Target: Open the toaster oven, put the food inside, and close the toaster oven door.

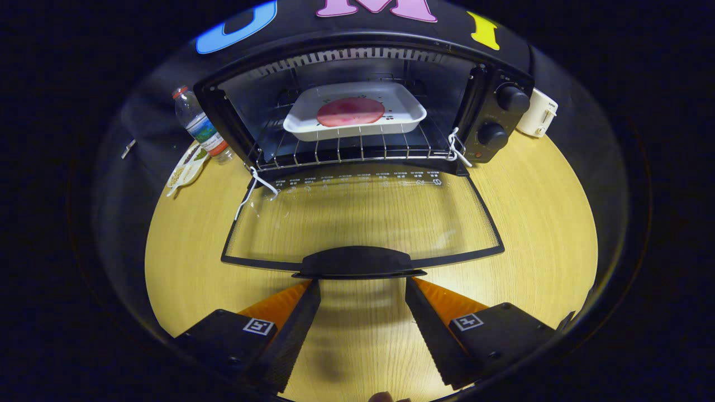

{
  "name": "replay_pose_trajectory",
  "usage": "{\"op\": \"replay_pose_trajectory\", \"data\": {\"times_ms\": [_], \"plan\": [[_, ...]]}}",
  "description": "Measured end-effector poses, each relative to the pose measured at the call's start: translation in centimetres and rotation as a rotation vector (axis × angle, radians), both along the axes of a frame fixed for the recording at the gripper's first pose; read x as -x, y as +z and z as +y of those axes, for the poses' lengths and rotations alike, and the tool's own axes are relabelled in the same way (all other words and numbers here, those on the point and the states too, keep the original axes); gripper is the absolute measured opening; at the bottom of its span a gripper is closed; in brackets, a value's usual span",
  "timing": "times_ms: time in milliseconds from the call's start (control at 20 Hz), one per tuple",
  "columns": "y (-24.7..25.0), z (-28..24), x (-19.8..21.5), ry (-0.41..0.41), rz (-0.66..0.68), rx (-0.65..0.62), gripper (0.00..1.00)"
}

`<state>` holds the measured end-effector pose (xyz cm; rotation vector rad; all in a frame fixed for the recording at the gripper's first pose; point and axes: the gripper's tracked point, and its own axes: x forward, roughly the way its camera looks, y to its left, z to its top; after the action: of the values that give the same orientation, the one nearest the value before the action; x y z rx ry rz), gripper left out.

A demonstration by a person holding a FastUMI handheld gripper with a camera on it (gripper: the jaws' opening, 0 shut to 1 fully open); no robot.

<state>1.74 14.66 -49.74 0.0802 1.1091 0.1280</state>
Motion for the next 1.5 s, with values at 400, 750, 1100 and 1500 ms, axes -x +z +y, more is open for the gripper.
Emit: {"op": "replay_pose_trajectory", "data": {"times_ms": [400, 750, 1100, 1500], "plan": [[5.3, -0.1, -0.4, 0.006, -0.153, -0.029, 0.99], [11.9, -0.4, -3.0, 0.018, -0.370, -0.036, 0.99], [20.5, -2.5, -3.5, -0.008, -0.562, -0.060, 0.99], [32.1, -7.7, -1.9, -0.020, -0.785, -0.082, 0.99]]}}
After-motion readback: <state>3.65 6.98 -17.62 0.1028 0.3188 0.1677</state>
